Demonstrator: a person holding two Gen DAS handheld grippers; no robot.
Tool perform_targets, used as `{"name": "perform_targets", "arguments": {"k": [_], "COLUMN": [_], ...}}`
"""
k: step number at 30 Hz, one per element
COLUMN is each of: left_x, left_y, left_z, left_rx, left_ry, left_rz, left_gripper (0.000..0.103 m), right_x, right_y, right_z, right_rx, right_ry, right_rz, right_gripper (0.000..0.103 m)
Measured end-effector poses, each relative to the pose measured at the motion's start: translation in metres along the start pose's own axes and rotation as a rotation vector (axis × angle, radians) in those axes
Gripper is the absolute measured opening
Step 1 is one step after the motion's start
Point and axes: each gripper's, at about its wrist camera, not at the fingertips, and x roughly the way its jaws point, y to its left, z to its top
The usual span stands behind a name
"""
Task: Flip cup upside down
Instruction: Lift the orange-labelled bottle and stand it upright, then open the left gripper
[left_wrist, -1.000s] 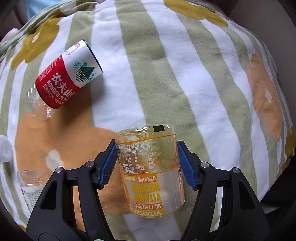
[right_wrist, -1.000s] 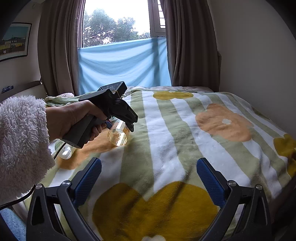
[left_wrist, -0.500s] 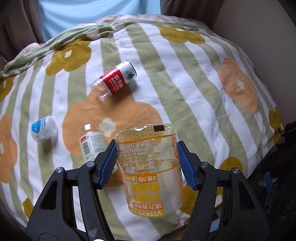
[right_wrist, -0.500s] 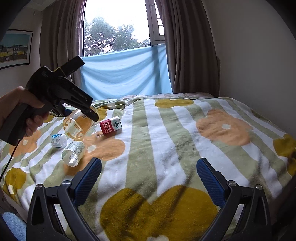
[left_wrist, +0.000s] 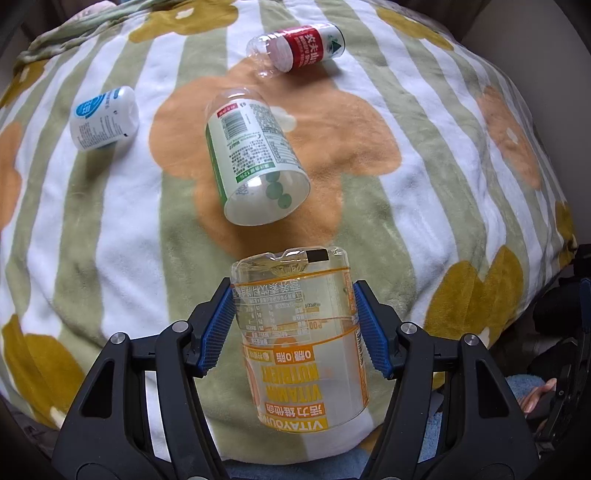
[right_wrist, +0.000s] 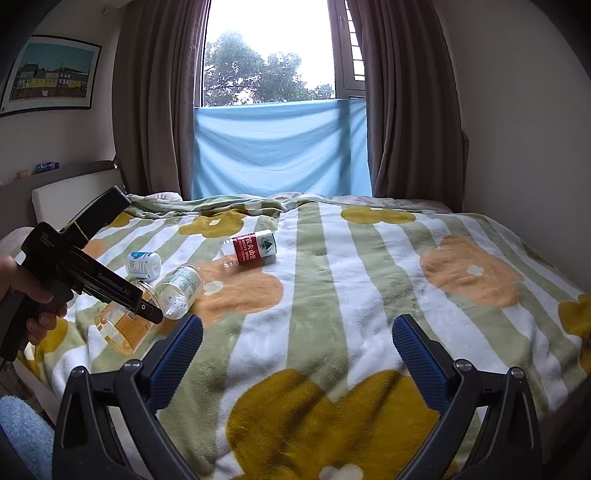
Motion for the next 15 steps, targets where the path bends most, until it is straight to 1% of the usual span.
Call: {"name": "perform_targets", "arguments": {"k": [3, 5, 7, 8, 9, 10, 11, 12, 15], "left_x": [0.015, 0.02, 0.02, 0.02, 0.019, 0.018, 0.014, 0.01, -0.002], "left_y": [0.005, 0.007, 0.009, 0.01, 0.012, 0.014, 0.015, 0.017, 0.022], "left_z": [-0.002, -0.002, -0.002, -0.002, -0.001, -0.002, -0.003, -0.002, -0.005], "left_rx": [-0.013, -0.015, -0.013, -0.014, -0.021, -0.029, -0.035, -0.037, -0.038], "left_ry": [0.026, 0.024, 0.014, 0.012, 0.013, 0.005, -0.014, -0.035, -0.063], "left_rz": [0.005, 0.019, 0.038, 0.039, 0.041, 0.047, 0.05, 0.051, 0.064], "left_gripper": [0.06, 0.061, 0.063, 0.066, 0.082, 0.099, 0.103, 0.103, 0.103], "right_x": [0.002, 0.003, 0.004, 0.005, 0.005, 0.006, 0.007, 0.007, 0.008], "right_y": [0.007, 0.009, 0.01, 0.011, 0.011, 0.012, 0.012, 0.013, 0.015], "right_z": [-0.002, -0.003, -0.004, -0.004, -0.004, -0.004, -0.004, -0.005, -0.005], "right_rx": [-0.036, -0.043, -0.044, -0.045, -0.047, -0.049, -0.052, -0.055, -0.064], "right_ry": [0.012, 0.016, 0.019, 0.02, 0.021, 0.022, 0.023, 0.023, 0.026], "right_rz": [-0.008, -0.006, -0.002, 0.0, 0.001, 0.002, 0.004, 0.004, 0.004], "right_gripper": [0.103, 0.103, 0.103, 0.103, 0.103, 0.103, 0.103, 0.103, 0.103]}}
